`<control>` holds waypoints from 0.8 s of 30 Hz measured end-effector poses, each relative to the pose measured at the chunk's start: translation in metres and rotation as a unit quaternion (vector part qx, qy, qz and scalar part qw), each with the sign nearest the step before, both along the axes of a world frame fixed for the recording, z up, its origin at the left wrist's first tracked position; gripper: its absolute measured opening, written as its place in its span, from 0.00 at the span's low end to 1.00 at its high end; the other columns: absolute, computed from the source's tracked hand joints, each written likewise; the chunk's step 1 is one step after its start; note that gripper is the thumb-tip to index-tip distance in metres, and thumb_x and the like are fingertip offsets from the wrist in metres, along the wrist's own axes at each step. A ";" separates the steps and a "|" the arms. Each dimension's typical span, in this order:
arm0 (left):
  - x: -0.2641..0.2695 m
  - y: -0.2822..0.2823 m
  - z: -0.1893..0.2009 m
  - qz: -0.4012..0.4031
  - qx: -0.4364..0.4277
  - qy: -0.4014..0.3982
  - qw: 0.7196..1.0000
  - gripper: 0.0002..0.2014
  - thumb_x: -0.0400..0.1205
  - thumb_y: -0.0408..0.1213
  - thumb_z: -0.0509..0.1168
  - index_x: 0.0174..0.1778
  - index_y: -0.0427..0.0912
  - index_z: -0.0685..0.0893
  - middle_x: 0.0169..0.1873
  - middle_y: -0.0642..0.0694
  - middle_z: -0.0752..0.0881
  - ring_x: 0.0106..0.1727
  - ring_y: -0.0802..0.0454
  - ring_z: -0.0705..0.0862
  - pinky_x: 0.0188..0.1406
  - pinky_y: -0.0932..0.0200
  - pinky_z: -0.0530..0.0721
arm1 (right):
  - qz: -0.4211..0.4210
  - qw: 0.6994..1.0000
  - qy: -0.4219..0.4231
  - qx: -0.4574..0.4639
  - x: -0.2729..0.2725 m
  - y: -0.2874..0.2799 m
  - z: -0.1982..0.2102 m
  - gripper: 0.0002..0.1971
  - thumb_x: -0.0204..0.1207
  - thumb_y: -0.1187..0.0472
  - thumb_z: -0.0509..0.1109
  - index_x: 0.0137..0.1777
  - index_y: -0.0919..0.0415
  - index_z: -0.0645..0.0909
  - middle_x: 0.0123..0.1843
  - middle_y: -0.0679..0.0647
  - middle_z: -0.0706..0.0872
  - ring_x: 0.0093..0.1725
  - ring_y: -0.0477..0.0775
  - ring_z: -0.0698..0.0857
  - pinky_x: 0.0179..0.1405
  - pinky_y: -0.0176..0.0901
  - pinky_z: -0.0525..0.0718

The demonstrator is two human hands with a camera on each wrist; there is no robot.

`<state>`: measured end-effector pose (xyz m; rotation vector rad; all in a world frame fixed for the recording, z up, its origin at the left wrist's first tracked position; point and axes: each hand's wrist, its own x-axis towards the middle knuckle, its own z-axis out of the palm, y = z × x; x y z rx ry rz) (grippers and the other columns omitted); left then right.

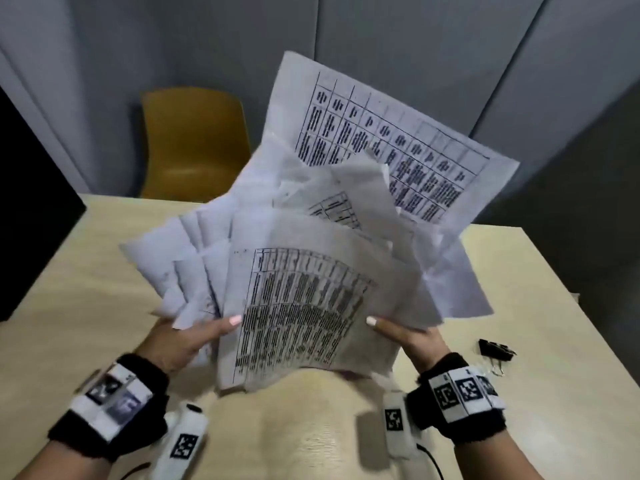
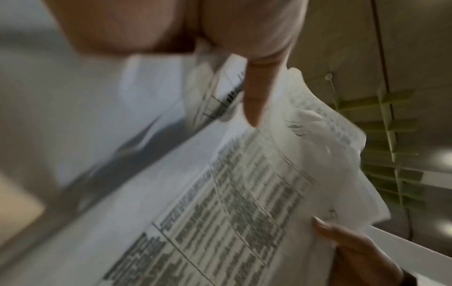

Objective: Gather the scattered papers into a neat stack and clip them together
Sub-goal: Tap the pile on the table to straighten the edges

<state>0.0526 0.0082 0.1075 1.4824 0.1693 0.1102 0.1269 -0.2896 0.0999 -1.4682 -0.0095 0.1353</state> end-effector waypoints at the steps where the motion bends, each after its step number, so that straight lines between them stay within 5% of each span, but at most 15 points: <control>1: 0.001 -0.007 -0.007 0.043 0.005 0.014 0.999 0.21 0.65 0.44 0.80 0.54 0.53 0.88 0.58 0.45 0.87 0.66 0.45 0.82 0.70 0.45 0.74 | -0.009 1.000 0.013 -0.021 -0.003 0.003 -0.003 0.37 0.36 0.44 0.87 0.47 0.61 0.85 0.30 0.34 0.89 0.34 0.29 0.86 0.37 0.22 0.82; 2: 0.003 -0.012 -0.012 0.081 0.020 0.018 0.996 0.16 0.71 0.36 0.76 0.54 0.52 0.86 0.57 0.46 0.87 0.66 0.46 0.81 0.69 0.51 0.73 | -0.016 0.999 0.024 -0.035 -0.003 0.003 -0.008 0.38 0.32 0.39 0.86 0.44 0.58 0.85 0.30 0.36 0.89 0.33 0.29 0.85 0.36 0.21 0.81; 4: 0.006 -0.016 -0.012 0.118 0.054 0.015 0.991 0.15 0.77 0.28 0.69 0.58 0.47 0.82 0.58 0.45 0.85 0.66 0.46 0.80 0.65 0.57 0.71 | -0.036 0.997 0.057 -0.047 -0.002 0.003 -0.011 0.34 0.46 0.47 0.87 0.53 0.63 0.85 0.41 0.47 0.90 0.38 0.36 0.85 0.35 0.25 0.82; 7: 0.005 -0.006 -0.007 0.134 0.086 -0.006 0.987 0.16 0.75 0.31 0.72 0.58 0.45 0.82 0.59 0.45 0.85 0.63 0.50 0.82 0.64 0.58 0.71 | -0.058 0.996 0.050 -0.053 0.000 -0.002 -0.002 0.22 0.59 0.60 0.84 0.52 0.62 0.84 0.48 0.55 0.88 0.40 0.41 0.85 0.36 0.29 0.81; 11: -0.008 0.011 -0.010 0.067 0.093 -0.017 0.993 0.32 0.54 0.59 0.80 0.53 0.50 0.88 0.52 0.55 0.90 0.55 0.58 0.86 0.56 0.63 0.83 | -0.016 1.000 0.012 0.012 -0.004 -0.011 -0.001 0.35 0.34 0.47 0.89 0.45 0.57 0.86 0.42 0.45 0.93 0.44 0.44 0.89 0.46 0.34 0.87; 12: -0.011 0.011 -0.010 0.040 0.092 -0.009 0.995 0.31 0.53 0.61 0.79 0.52 0.55 0.89 0.51 0.59 0.90 0.53 0.61 0.87 0.53 0.66 0.83 | -0.010 1.000 0.020 0.006 -0.004 -0.012 -0.006 0.35 0.34 0.48 0.89 0.46 0.57 0.86 0.42 0.44 0.92 0.45 0.44 0.89 0.46 0.35 0.87; 15: -0.009 -0.002 -0.013 0.039 0.075 0.001 0.996 0.17 0.65 0.36 0.78 0.48 0.58 0.90 0.43 0.63 0.91 0.48 0.66 0.87 0.57 0.63 0.83 | -0.017 0.997 0.047 -0.051 -0.005 -0.006 -0.015 0.16 0.56 0.66 0.83 0.43 0.58 0.84 0.31 0.39 0.91 0.34 0.36 0.87 0.42 0.36 0.85; 17: -0.003 -0.008 -0.015 0.097 0.084 0.000 0.992 0.19 0.71 0.26 0.74 0.57 0.45 0.85 0.49 0.53 0.89 0.56 0.55 0.85 0.70 0.49 0.76 | -0.037 0.996 0.058 -0.055 -0.005 0.001 -0.015 0.11 0.61 0.61 0.82 0.38 0.57 0.83 0.25 0.40 0.88 0.27 0.32 0.84 0.39 0.34 0.83; 18: 0.000 -0.010 -0.013 0.121 0.098 -0.008 0.988 0.20 0.73 0.26 0.72 0.60 0.40 0.82 0.53 0.48 0.87 0.60 0.50 0.83 0.72 0.47 0.72 | -0.044 0.997 0.051 -0.042 -0.004 0.004 -0.013 0.10 0.61 0.59 0.82 0.37 0.58 0.83 0.25 0.41 0.88 0.26 0.31 0.84 0.35 0.29 0.82; 20: 0.004 -0.006 -0.009 0.135 0.119 -0.042 0.983 0.20 0.71 0.29 0.74 0.60 0.41 0.82 0.52 0.55 0.88 0.62 0.56 0.83 0.72 0.53 0.73 | -0.054 0.998 0.030 -0.031 -0.003 0.004 -0.001 0.06 0.67 0.68 0.77 0.41 0.61 0.83 0.31 0.42 0.87 0.26 0.28 0.83 0.30 0.19 0.79; 22: 0.002 0.003 -0.001 0.121 0.112 -0.076 0.983 0.19 0.66 0.32 0.77 0.53 0.48 0.87 0.45 0.66 0.90 0.56 0.65 0.85 0.65 0.60 0.78 | -0.054 0.998 -0.017 -0.020 -0.001 -0.003 0.005 0.11 0.64 0.77 0.75 0.43 0.63 0.83 0.32 0.40 0.89 0.32 0.29 0.85 0.34 0.20 0.80; 24: -0.003 0.012 0.003 0.095 0.071 -0.086 0.989 0.23 0.60 0.34 0.81 0.52 0.46 0.87 0.45 0.64 0.90 0.55 0.61 0.87 0.56 0.61 0.84 | -0.035 0.997 -0.065 -0.014 -0.002 -0.010 0.010 0.18 0.56 0.75 0.79 0.47 0.65 0.82 0.36 0.37 0.91 0.40 0.32 0.87 0.41 0.22 0.82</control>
